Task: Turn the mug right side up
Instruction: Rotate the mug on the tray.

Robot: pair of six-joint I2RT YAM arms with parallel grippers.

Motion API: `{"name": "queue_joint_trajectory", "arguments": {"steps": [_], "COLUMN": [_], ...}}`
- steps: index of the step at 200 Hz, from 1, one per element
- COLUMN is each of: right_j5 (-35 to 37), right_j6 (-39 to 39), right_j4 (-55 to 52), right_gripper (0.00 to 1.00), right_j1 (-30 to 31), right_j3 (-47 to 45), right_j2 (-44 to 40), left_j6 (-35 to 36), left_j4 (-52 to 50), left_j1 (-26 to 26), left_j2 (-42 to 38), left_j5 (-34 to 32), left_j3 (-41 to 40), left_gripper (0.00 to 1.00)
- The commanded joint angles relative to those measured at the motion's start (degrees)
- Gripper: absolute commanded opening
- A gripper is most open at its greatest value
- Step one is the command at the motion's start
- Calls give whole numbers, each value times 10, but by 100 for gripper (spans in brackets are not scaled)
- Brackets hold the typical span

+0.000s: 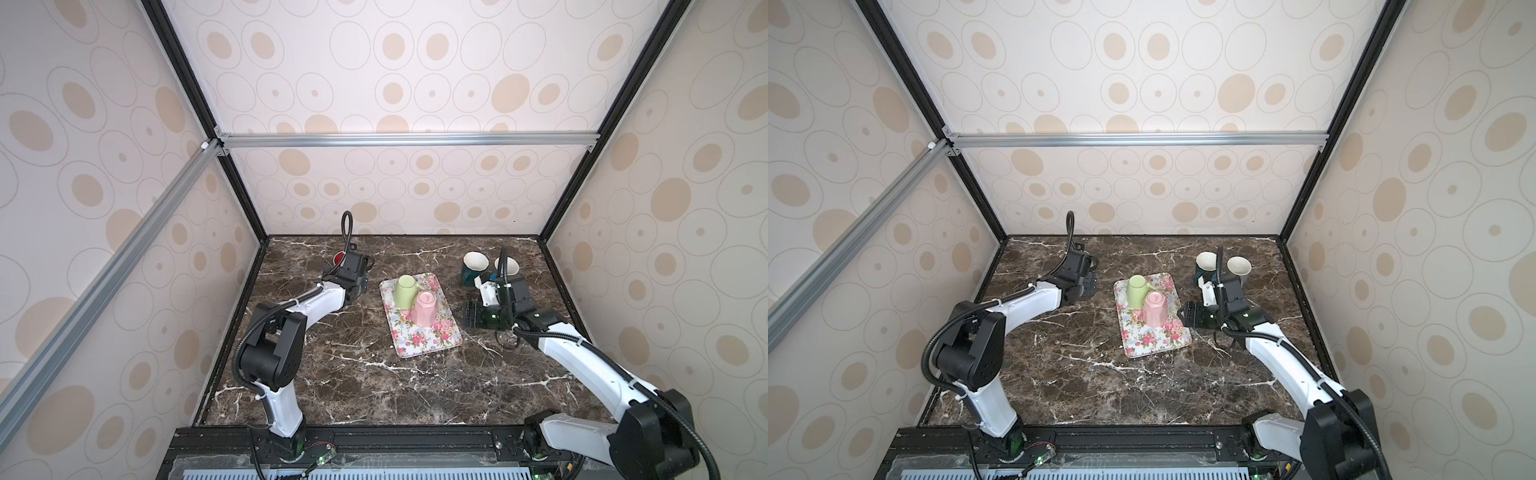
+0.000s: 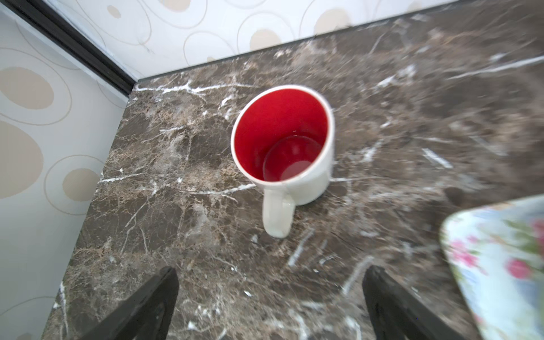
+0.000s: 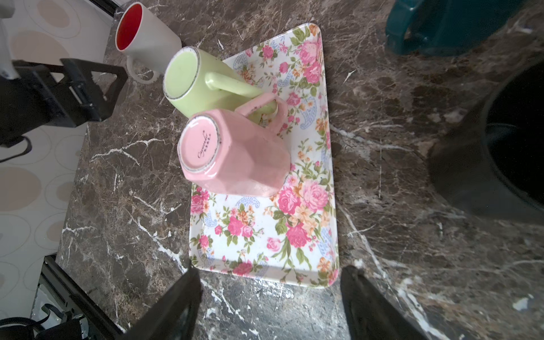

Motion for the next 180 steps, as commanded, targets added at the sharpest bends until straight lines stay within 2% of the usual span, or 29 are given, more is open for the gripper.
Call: {"name": "queue_joint_trajectory", "arguments": {"steps": [1, 18, 63, 102, 137, 180], "right_j5": [29, 60, 124, 158, 144, 133], "right_j6": [-33, -43, -41, -60, -62, -68], "right_j4": [-6, -18, -15, -61, -77, -89], "right_gripper": [77, 76, 74, 73, 69, 68], "right_j1": [9, 13, 38, 50, 57, 75], "right_j3": [65, 118, 217, 328, 370, 371], "right_j2": [53, 114, 246, 346, 395, 411], "left_j6": [-16, -24, -39, -37, -33, -32], "left_j4": [35, 68, 142, 172, 174, 184], "left_j1": [-24, -45, -95, -104, -106, -106], "left_j2": [-44, -83, -164, -211, -237, -266], "left_j5": [39, 66, 83, 94, 105, 103], "left_j3": [-48, -91, -180, -214, -226, -245], "left_gripper": [98, 98, 98, 98, 98, 98]}}
